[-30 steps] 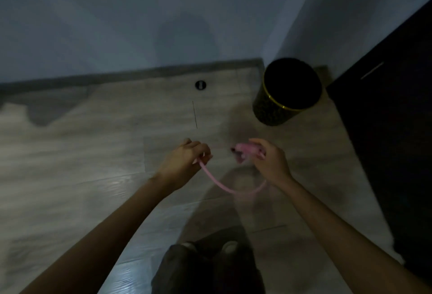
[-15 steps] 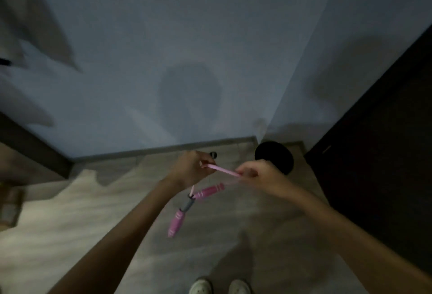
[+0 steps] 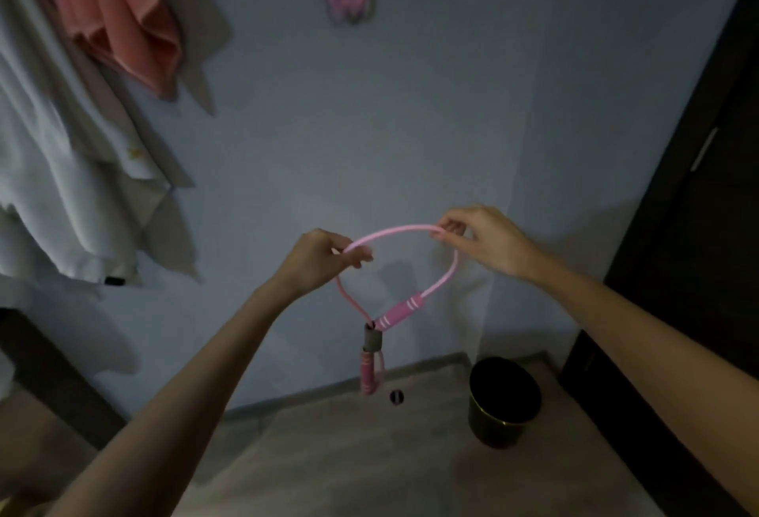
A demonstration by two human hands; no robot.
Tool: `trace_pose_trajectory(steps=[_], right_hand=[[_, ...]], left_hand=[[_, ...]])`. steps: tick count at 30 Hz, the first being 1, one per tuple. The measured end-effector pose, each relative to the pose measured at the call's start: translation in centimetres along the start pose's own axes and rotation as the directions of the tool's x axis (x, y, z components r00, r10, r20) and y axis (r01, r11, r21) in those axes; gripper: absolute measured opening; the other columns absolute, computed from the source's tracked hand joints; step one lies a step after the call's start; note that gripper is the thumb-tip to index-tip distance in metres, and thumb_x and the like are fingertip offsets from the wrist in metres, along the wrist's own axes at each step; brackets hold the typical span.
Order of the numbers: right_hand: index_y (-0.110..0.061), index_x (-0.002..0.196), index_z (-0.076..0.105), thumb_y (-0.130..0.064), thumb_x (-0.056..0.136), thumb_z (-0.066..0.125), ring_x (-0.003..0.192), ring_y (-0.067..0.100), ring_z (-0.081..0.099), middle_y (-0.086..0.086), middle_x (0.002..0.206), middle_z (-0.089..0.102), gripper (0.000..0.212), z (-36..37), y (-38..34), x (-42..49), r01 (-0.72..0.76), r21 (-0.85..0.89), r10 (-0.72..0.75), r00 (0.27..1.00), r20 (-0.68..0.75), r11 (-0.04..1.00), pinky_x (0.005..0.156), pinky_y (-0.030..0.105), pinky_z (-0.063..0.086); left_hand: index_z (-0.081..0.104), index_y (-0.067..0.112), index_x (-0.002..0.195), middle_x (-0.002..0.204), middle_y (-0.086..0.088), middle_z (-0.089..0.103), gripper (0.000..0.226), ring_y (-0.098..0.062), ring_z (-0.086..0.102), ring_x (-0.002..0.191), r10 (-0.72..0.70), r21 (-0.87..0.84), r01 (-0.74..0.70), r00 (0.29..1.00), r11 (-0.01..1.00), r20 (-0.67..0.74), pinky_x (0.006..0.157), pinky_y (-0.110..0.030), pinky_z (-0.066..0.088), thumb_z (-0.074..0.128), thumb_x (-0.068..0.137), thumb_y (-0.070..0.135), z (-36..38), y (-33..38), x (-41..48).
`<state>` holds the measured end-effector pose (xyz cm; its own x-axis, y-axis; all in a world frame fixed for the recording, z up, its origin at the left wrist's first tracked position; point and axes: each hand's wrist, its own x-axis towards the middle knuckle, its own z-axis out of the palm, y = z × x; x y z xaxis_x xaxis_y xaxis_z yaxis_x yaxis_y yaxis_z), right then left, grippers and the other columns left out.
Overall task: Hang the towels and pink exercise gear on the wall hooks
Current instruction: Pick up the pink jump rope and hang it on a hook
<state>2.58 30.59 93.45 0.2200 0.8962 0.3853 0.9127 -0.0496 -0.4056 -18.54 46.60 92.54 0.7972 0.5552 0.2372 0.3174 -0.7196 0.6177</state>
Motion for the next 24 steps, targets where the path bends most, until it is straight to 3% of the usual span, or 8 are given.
trace_pose_trajectory(steps=[3,7,12,17,21,24], right_hand=[[-0.021,0.09,0.068,-0.016,0.083,0.066,0.077,0.01,0.067,-0.003,0.081,0.073,0.008,-3.6,-2.6,3.2,0.012,0.13,0.001,0.995,-0.102,0.991,0.077,0.027,0.052],[-0.017,0.089,0.065,-0.011,0.083,0.066,0.067,0.002,0.064,-0.001,0.076,0.072,0.008,-7.8,-5.0,7.3,0.097,0.257,-0.024,0.962,-0.272,0.962,0.066,0.02,0.051],[-0.019,0.089,0.066,-0.023,0.082,0.07,0.069,-0.001,0.065,0.0,0.078,0.074,0.008,-12.9,-5.2,11.7,0.118,0.229,-0.007,0.9,-0.436,0.966,0.063,0.014,0.049],[-0.015,0.092,0.073,-0.026,0.081,0.071,0.056,-0.019,0.05,-0.007,0.081,0.065,0.016,-18.6,-4.4,16.4,0.1,0.136,0.01,0.772,-0.636,0.986,0.058,0.003,0.036],[-0.015,0.093,0.072,-0.028,0.082,0.069,0.066,-0.006,0.053,-0.005,0.084,0.066,0.018,-22.7,-2.6,20.8,0.138,0.106,-0.023,0.71,-0.704,0.985,0.061,0.001,0.035],[-0.019,0.09,0.07,-0.026,0.083,0.068,0.067,-0.005,0.053,-0.006,0.081,0.064,0.011,-25.4,-1.2,24.4,0.185,0.115,-0.043,0.68,-0.732,0.976,0.059,0.0,0.035]], left_hand=[[0.076,0.016,0.089,0.078,0.007,0.07,0.016,0.016,0.053,0.059,0.067,0.003,-0.067,0.997,0.998,-0.042,0.056,-0.002,0.035,0.065,0.086,0.028,-3.3,2.9,2.6],[0.067,0.023,0.084,0.068,0.015,0.067,0.012,0.011,0.052,0.054,0.177,-0.002,-0.183,0.956,0.983,-0.232,0.052,-0.007,0.036,0.062,0.088,0.033,-7.0,6.8,5.9],[0.055,0.019,0.086,0.071,0.009,0.07,0.011,0.005,0.055,0.052,0.251,-0.102,-0.298,0.912,0.949,-0.326,0.049,-0.007,0.038,0.062,0.089,0.027,-10.1,10.4,10.7],[0.062,0.01,0.089,0.076,0.005,0.066,0.012,0.007,0.051,0.046,0.242,-0.272,-0.324,0.925,0.906,-0.294,0.047,-0.008,0.037,0.062,0.089,0.022,-13.1,14.8,16.5],[0.065,0.016,0.09,0.067,0.012,0.062,0.009,0.004,0.052,0.051,0.262,-0.243,-0.345,0.912,0.907,-0.316,0.053,-0.016,0.043,0.062,0.089,0.024,-15.9,17.6,22.0],[0.067,0.012,0.1,0.076,0.008,0.064,0.019,-0.005,0.052,0.065,0.315,-0.211,-0.403,0.882,0.891,-0.351,0.062,-0.019,0.046,0.06,0.09,0.027,-17.7,19.9,25.7]])
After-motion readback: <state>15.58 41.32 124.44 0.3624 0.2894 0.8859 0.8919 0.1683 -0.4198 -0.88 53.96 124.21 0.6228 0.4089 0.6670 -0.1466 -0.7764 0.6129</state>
